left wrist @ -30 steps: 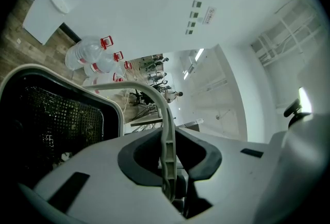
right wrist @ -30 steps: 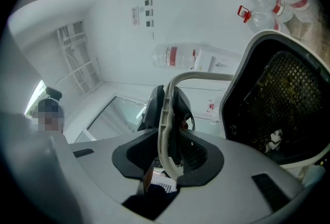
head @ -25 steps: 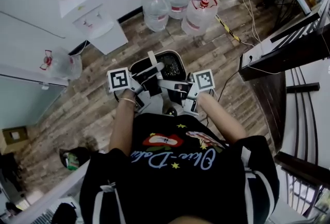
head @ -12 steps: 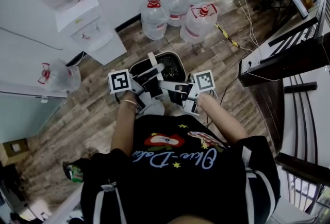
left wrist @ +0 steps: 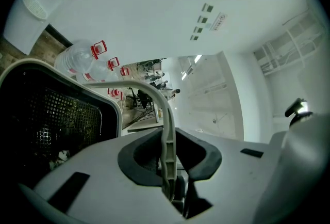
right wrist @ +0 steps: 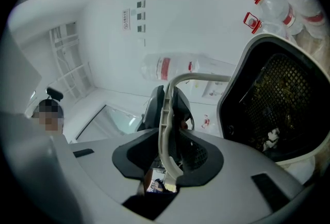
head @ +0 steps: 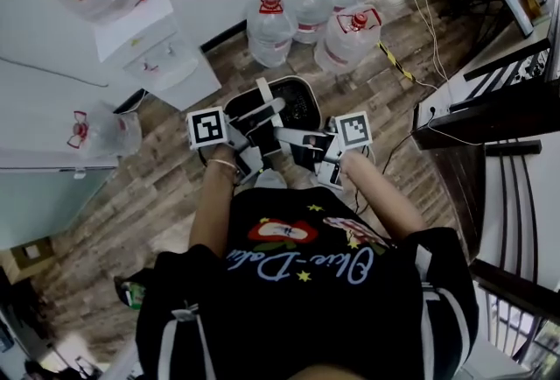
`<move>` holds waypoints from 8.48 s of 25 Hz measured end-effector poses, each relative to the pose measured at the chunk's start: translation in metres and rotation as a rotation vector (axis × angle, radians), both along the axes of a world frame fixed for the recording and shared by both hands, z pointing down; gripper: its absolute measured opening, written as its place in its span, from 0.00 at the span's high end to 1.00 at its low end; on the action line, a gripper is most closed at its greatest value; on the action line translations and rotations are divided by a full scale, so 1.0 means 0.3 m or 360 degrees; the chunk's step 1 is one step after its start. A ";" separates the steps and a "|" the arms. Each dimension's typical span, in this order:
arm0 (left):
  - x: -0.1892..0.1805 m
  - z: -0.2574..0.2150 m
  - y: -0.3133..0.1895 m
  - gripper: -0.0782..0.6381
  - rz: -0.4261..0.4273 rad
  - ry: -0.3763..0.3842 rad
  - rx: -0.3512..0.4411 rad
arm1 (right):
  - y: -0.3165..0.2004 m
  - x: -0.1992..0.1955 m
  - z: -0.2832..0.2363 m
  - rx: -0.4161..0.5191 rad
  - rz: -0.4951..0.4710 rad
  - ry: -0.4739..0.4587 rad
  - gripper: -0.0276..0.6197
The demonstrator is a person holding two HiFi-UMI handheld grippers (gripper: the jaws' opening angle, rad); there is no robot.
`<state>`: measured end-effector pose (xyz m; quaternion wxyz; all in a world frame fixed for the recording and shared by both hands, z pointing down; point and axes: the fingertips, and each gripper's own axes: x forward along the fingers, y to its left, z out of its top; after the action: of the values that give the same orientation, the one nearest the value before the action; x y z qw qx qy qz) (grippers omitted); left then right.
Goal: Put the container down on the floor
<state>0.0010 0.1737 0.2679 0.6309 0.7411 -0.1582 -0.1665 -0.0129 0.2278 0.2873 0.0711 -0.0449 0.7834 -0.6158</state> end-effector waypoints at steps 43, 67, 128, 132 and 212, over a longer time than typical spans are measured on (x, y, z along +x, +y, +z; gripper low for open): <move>-0.102 0.133 -0.544 0.81 -0.0313 0.0062 -0.0127 | -0.532 -0.061 0.121 -0.0117 -0.0293 0.0086 0.81; -0.080 0.436 -0.905 0.81 -0.0679 0.0052 -0.0244 | -0.892 0.001 0.388 -0.0252 -0.0622 0.0167 0.82; -0.086 1.777 -1.132 0.81 -0.0311 -0.0184 -0.0534 | -1.136 -0.035 1.687 -0.0454 -0.0292 0.0515 0.85; -0.092 1.823 -1.145 0.81 -0.0359 -0.0177 -0.0535 | -1.145 -0.029 1.736 -0.0467 -0.0291 0.0548 0.85; -0.333 2.091 -0.860 0.53 -0.0472 -0.1228 -0.0755 | -1.091 0.025 1.838 -0.0351 -0.0411 0.0900 0.83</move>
<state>-0.0988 -0.0842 0.8953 0.6474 0.5536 -0.5186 0.0734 -0.0053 -0.0995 0.8387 -0.2332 -0.1219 0.7000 -0.6639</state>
